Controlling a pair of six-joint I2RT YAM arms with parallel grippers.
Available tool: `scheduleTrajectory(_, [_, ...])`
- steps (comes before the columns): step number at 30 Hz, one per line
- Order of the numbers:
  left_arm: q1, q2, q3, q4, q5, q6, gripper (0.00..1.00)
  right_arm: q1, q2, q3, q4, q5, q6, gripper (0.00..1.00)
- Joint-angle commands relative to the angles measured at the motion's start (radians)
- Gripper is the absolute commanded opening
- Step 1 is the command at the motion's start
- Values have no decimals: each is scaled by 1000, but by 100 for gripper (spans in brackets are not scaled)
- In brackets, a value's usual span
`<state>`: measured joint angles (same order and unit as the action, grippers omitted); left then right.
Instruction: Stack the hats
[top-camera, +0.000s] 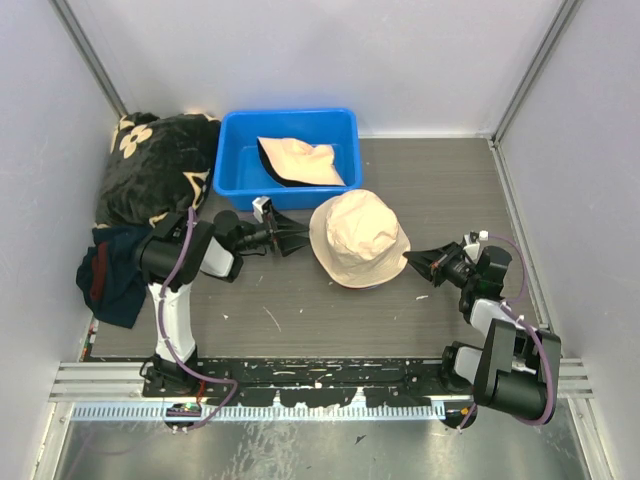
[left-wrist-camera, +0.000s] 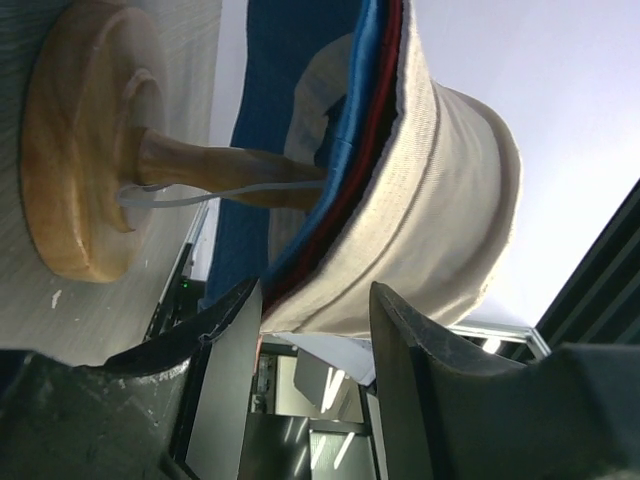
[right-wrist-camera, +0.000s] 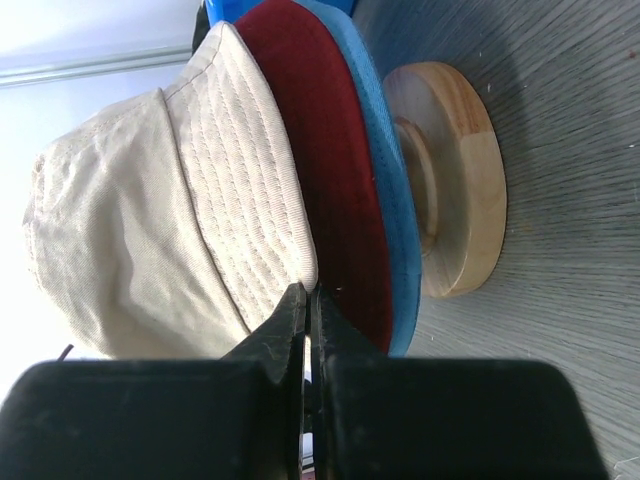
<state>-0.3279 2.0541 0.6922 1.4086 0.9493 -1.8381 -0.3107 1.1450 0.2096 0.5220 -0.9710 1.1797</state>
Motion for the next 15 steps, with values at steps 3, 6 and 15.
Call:
scheduleTrajectory(3, [25, 37, -6, 21, 27, 81, 55, -4, 27, 43, 80, -19, 20, 1])
scheduleTrajectory(6, [41, 38, -15, 20, 32, 109, 59, -3, 49, 48, 98, -23, 26, 1])
scheduleTrajectory(15, [42, 59, 67, 21, 29, 98, 65, -3, 89, 67, 103, -30, 15, 1])
